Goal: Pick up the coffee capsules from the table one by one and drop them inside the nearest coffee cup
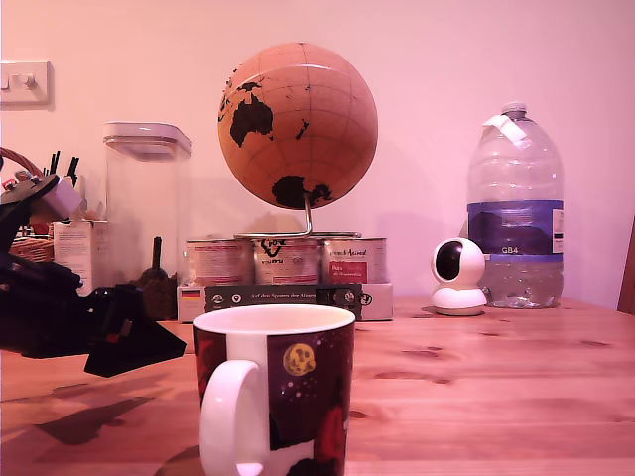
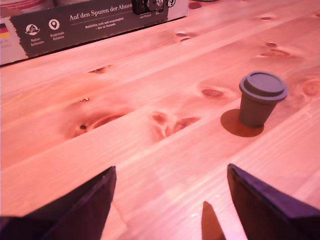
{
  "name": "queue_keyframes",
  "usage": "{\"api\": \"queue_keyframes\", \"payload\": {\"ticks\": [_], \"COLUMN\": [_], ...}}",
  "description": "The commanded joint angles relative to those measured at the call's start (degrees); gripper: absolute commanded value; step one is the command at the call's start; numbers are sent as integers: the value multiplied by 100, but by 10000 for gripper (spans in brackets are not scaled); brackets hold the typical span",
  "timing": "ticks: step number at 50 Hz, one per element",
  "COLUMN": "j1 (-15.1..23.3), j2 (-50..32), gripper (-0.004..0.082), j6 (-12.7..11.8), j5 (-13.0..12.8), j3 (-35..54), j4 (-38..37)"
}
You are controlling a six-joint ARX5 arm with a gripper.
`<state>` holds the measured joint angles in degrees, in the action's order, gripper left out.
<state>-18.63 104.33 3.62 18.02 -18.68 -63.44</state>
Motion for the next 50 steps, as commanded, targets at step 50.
{"api": "queue_keyframes", "payload": {"ticks": [50], "j1": [-398], "j2": [-96], "gripper": [617], "j6": [776], "j5": [726], "j3": [-278], "j4": [452]}}
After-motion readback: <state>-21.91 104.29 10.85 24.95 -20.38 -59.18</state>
